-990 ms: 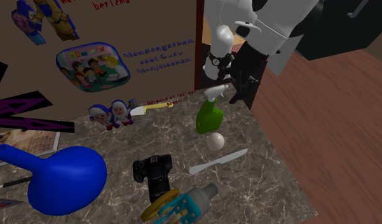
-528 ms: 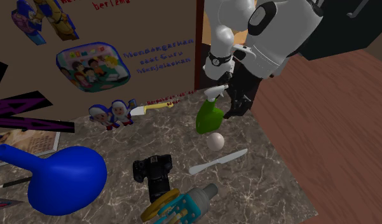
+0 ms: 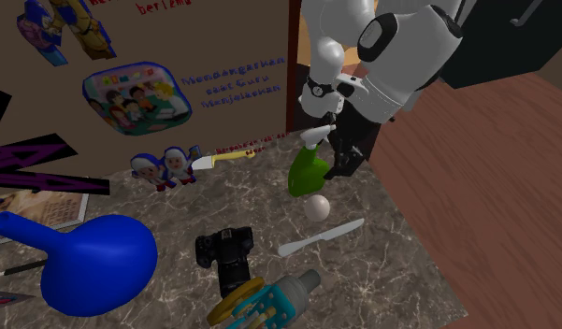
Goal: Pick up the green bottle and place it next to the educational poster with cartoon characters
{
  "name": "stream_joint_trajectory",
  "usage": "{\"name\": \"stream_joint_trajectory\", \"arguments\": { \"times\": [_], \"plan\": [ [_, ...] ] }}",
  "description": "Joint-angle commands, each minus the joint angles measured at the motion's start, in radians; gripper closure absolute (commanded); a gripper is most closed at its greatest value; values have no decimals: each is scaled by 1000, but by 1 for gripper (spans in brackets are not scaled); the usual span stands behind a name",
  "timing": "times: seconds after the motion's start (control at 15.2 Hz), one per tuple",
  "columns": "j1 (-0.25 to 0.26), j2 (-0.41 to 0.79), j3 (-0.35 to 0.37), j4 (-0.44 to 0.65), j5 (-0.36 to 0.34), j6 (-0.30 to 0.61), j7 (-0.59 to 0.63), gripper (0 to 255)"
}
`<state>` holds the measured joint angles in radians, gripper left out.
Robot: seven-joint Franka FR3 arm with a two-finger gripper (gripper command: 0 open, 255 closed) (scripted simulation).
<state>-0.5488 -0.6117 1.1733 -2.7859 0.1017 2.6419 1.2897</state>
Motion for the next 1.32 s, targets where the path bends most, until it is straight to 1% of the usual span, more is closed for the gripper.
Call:
{"name": "stream_joint_trajectory", "arguments": {
  "times": [0.0,0.07,0.13,0.73,0.99,1.25],
  "plan": [
    [-1,0,1,0,0,1,0,0],
    [-1,0,1,0,0,1,0,0],
    [-1,0,0,0,0,1,0,255],
    [-1,0,0,0,0,1,0,255],
    [60,-35,-75,15,13,-64,-37,255],
    [105,-71,-138,34,22,-127,-71,255]
  ]
}}
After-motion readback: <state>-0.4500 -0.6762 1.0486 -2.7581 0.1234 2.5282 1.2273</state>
